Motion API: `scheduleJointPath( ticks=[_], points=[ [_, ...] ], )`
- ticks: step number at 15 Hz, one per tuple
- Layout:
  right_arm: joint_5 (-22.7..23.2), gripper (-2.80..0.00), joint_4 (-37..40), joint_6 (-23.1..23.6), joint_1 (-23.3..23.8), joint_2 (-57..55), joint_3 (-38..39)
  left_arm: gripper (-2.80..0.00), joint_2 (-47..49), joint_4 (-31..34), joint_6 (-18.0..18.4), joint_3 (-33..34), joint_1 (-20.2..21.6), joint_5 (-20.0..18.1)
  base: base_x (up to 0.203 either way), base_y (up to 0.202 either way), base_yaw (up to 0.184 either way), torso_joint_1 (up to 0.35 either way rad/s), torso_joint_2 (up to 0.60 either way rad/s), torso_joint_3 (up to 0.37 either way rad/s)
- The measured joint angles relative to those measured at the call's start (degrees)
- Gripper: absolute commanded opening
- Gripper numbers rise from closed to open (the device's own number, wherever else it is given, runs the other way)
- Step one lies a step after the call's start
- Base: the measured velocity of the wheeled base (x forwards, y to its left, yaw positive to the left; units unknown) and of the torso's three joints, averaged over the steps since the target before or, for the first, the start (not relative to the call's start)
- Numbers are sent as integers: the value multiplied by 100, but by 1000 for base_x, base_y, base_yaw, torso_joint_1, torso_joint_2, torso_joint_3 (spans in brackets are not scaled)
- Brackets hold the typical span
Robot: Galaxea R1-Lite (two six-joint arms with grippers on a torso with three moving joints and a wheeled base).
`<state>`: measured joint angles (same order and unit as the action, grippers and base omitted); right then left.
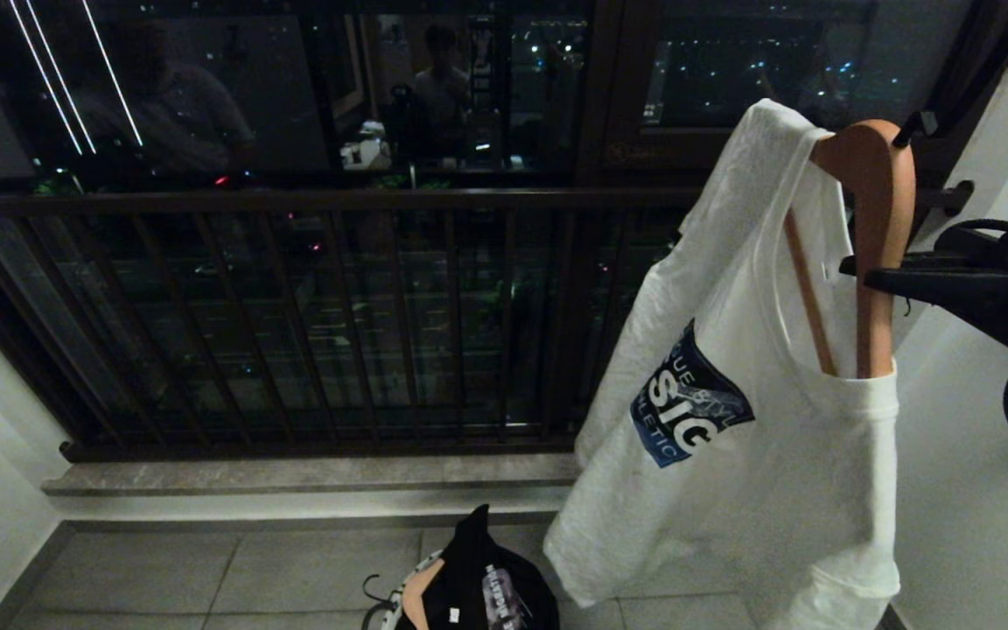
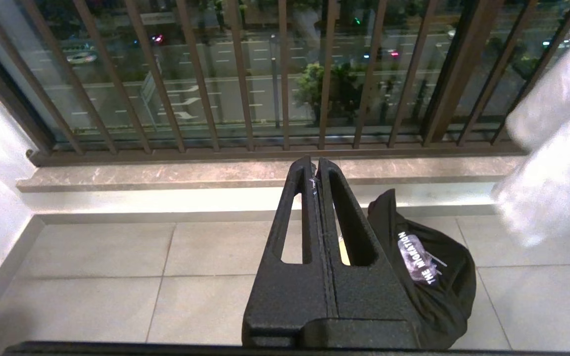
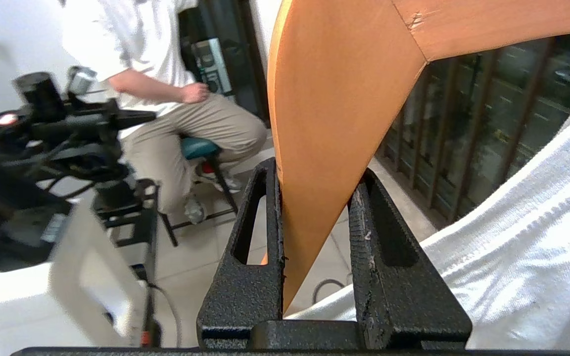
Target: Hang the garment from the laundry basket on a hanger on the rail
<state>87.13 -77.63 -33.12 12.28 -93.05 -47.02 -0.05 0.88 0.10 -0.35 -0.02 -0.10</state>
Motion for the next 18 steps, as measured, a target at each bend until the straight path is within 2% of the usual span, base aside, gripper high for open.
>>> scheduleJointPath(
  ticks=[9,18],
  points=[
    [6,-280,22,-45,89,-614,-1101,-280,0,6,0,0,-2,2,0,0,0,0,0,0],
    [6,-280,520,-52,157,-941,-2215,-280,0,6,0,0,-2,0,0,0,0,0,0,0]
  ],
)
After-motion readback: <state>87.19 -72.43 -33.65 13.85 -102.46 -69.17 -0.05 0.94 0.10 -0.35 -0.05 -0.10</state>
